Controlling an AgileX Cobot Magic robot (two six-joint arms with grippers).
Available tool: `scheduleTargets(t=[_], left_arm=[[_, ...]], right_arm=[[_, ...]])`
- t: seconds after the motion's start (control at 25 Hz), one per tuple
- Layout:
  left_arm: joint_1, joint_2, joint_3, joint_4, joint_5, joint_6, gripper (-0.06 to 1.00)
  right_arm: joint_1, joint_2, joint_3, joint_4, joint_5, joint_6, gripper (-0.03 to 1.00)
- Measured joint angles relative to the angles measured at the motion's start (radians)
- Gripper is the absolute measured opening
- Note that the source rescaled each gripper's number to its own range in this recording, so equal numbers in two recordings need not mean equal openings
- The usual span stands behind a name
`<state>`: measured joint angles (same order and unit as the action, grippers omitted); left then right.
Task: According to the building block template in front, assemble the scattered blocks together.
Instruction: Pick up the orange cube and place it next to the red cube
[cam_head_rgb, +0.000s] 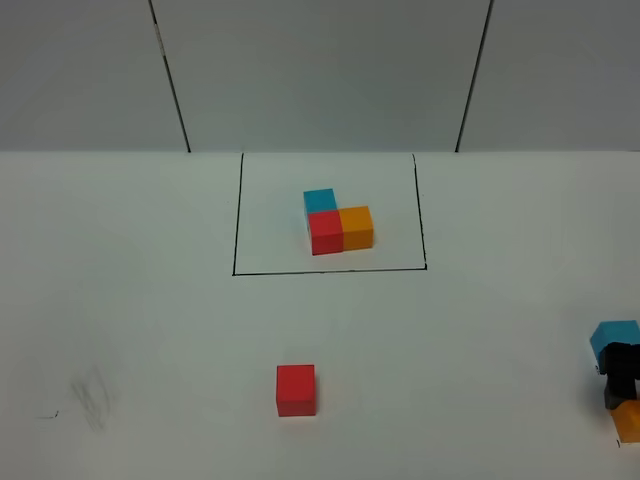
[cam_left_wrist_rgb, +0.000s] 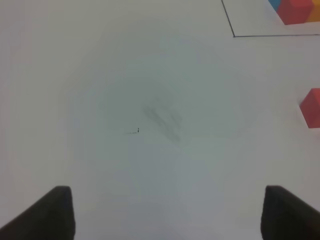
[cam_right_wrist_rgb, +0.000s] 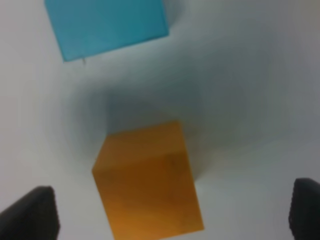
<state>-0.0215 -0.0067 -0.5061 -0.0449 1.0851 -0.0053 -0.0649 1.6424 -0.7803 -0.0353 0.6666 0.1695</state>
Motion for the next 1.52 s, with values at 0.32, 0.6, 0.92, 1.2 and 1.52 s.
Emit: scheduleTargets(t=[0.32, 0.6, 0.92, 1.2, 1.52], left_arm=[[0.0, 0.0, 0.0, 0.0, 0.0, 0.0, 0.93], [0.0, 0.0, 0.0, 0.0, 0.0, -0.001, 0.93], [0.0, 0.0, 0.0, 0.0, 0.0, -0.001, 0.93], [0.0, 0.0, 0.0, 0.0, 0.0, -0.001, 0.93], [0.0, 0.0, 0.0, 0.0, 0.0, -0.001, 0.93]], right_arm=[[0.0, 0.07, 0.0, 0.0, -0.031, 0.0, 0.89], [0.002, 0.082, 0.0, 0.003, -0.042, 0.0, 0.82], [0.002, 0.083, 0.003, 0.017, -0.043, 0.0, 0.52], [0.002, 0.083, 0.003, 0.026, -0.043, -0.001, 0.22], [0.002, 0.083, 0.003, 0.026, -0.043, -0.001, 0.22]])
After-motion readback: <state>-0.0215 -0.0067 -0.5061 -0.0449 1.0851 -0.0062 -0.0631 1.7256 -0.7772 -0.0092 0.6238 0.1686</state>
